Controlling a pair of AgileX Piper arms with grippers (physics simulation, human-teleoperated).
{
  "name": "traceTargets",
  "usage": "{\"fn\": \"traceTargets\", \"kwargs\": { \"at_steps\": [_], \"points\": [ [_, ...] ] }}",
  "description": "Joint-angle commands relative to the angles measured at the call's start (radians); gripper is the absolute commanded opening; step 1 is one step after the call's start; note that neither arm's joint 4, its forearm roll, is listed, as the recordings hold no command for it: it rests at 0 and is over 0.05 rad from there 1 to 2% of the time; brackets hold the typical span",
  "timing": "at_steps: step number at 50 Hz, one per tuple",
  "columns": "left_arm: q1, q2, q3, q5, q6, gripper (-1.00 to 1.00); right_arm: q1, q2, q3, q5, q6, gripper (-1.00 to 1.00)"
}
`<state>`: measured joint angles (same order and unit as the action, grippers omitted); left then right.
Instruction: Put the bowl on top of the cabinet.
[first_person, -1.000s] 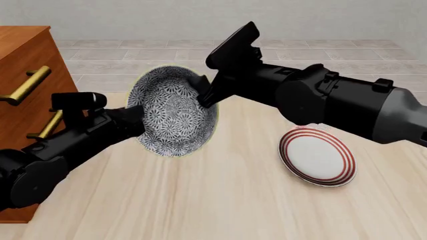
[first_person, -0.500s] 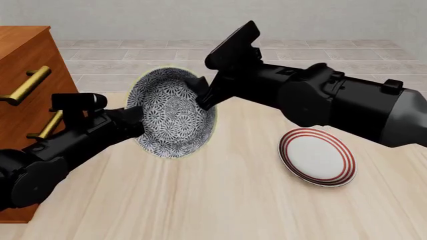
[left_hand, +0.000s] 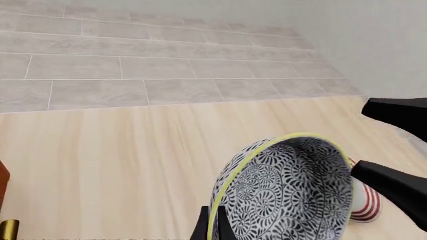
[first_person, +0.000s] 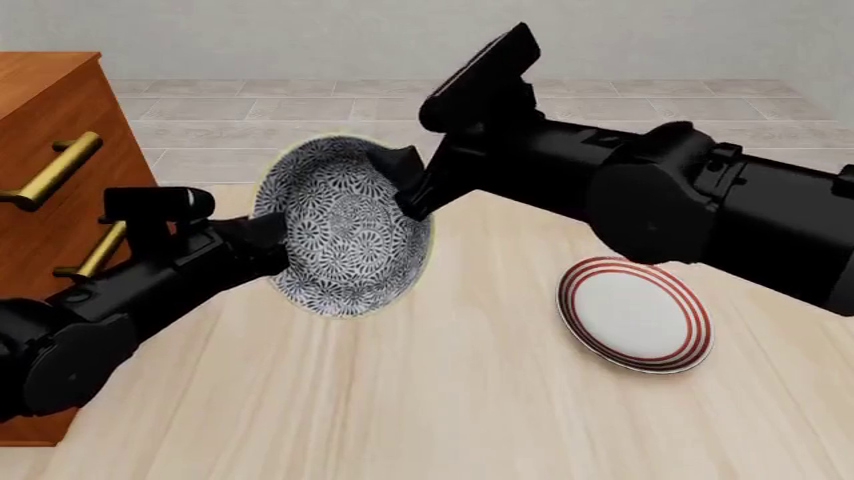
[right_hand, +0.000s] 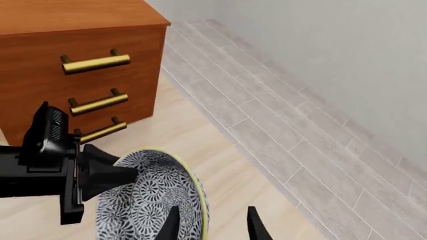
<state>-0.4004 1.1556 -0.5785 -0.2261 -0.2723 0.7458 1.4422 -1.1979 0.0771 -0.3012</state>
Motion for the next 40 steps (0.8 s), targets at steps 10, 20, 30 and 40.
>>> {"fn": "traceTargets", "kwargs": {
  "at_steps": [10,20,30,40],
  "points": [
    [0.012,-0.003,-0.011,0.009,0.013,-1.00,-0.018,-0.153,0.091,-0.011,0.015,1.00],
    [0.015,-0.010,-0.019,0.027,0.024,-1.00,0.009,-0.321,0.168,-0.088,0.126,1.00],
    [0.014,-0.004,-0.024,0.029,0.022,-1.00,-0.008,-0.356,0.236,-0.165,0.151,1.00],
    [0.000,-0.045,-0.051,0.110,-0.004,-1.00,-0.098,-0.384,0.387,-0.371,0.249,1.00]
  ]
}}
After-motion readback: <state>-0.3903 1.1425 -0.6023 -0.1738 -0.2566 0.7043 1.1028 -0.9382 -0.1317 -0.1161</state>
